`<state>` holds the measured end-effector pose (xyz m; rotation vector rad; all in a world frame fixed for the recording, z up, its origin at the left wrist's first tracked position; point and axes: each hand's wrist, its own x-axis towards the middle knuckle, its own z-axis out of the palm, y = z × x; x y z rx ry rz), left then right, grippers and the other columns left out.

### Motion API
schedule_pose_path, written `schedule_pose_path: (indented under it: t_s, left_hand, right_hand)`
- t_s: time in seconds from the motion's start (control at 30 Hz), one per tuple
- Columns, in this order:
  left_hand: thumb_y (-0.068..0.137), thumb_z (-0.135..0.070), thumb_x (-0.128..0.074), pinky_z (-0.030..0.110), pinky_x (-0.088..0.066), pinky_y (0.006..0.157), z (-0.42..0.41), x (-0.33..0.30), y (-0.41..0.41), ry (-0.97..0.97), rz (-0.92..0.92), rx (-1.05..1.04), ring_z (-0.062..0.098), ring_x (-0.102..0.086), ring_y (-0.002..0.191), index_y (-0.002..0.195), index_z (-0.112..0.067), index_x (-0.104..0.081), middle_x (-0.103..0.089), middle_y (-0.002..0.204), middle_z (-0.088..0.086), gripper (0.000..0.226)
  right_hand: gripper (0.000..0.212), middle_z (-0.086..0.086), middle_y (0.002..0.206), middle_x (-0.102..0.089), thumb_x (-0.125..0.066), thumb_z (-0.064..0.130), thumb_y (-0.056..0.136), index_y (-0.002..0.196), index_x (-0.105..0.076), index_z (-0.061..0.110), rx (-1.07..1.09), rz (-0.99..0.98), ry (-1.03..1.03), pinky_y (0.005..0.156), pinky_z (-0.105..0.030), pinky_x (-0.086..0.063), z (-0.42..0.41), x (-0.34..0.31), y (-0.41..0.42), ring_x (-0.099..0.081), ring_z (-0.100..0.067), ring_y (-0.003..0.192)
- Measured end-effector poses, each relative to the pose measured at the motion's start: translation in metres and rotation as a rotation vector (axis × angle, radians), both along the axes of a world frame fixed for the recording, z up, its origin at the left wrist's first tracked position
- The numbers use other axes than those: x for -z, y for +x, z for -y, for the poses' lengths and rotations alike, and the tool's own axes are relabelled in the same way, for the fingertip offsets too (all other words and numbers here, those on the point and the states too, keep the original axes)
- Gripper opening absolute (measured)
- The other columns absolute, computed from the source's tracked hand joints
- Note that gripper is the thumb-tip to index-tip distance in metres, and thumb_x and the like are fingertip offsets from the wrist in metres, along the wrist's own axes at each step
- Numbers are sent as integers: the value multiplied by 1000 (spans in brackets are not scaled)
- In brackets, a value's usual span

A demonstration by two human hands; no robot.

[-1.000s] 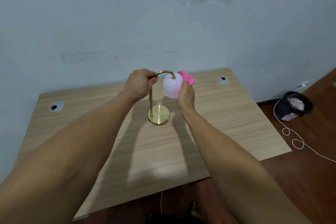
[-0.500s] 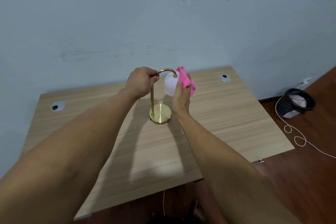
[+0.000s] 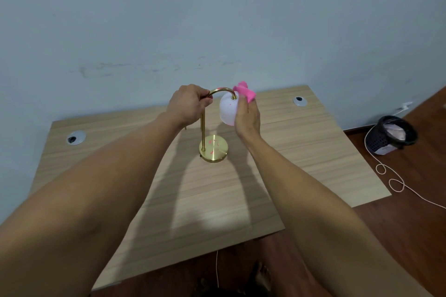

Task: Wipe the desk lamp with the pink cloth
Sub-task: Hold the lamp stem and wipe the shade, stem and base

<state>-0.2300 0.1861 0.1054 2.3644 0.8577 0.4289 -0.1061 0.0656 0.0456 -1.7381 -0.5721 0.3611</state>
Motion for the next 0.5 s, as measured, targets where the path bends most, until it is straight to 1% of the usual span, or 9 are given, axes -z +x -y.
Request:
schedule_pose_path:
  t_s: [0.07,0.1,0.17,0.2,0.23,0.33,0.37,0.43,0.5]
  left_hand:
    - [94,-30,-61,48,-55,76,0,1,1,3,2,3,32,-63,80,90,-18,-75,-68,78,8,18]
    - [94,-29,-61,48,-55,76,1,1,1,1,7,2,32,-63,79,90,-18,-74,-68,77,8,18]
    - [95,-28,-60,48,-54,75,4,1,1,11,9,-3,33,-63,79,89,-16,-74,-67,78,9,19]
    - [95,-28,-60,49,-54,76,4,2,1,15,11,-6,33,-63,80,90,-16,-74,-68,79,10,19]
    - [94,-29,-60,49,-54,76,4,3,1,12,14,-8,33,-63,80,90,-16,-74,-68,80,10,20]
    - [93,-30,-61,49,-55,75,2,3,0,3,20,-14,32,-63,80,90,-18,-74,-68,80,9,19]
    - [93,-30,-61,49,-55,75,2,4,0,-1,22,-12,33,-63,79,89,-19,-74,-68,80,9,19]
    - [93,-30,-60,48,-55,74,4,3,0,-2,19,-11,34,-63,80,88,-18,-74,-67,79,11,19]
    - [92,-30,-59,48,-54,74,5,2,0,3,10,-13,35,-63,80,85,-18,-73,-67,78,12,19]
  right_hand:
    - [40,11,147,-55,-35,44,105,132,-63,40,-109,132,17,114,-45,-43,1,1,5,-49,-15,138]
    - [38,12,144,-58,-35,46,105,129,-65,43,-124,110,21,110,-44,-47,5,3,10,-52,-17,135]
    - [42,3,130,-67,-35,52,99,118,-71,43,-48,-99,-20,84,-41,-58,5,-4,15,-64,-28,121]
    - [46,-2,123,-70,-34,52,93,111,-75,41,6,-197,-60,70,-38,-58,2,-11,18,-67,-34,114]
    - [48,-5,119,-71,-34,51,89,106,-76,37,22,-234,-92,65,-36,-58,-3,-18,21,-68,-36,110]
    - [40,2,119,-72,-40,44,98,109,-77,32,-110,-50,-47,95,-39,-55,-11,-24,17,-65,-23,115]
    - [39,5,120,-72,-41,41,102,113,-76,30,-126,-18,9,98,-36,-53,-10,-18,17,-64,-19,117]
    - [41,4,121,-71,-40,42,102,117,-76,30,-73,-158,80,81,-32,-56,-2,-8,17,-65,-21,118]
    - [53,-5,121,-72,-37,53,93,123,-73,29,41,-364,60,67,-33,-56,2,3,20,-68,-33,115]
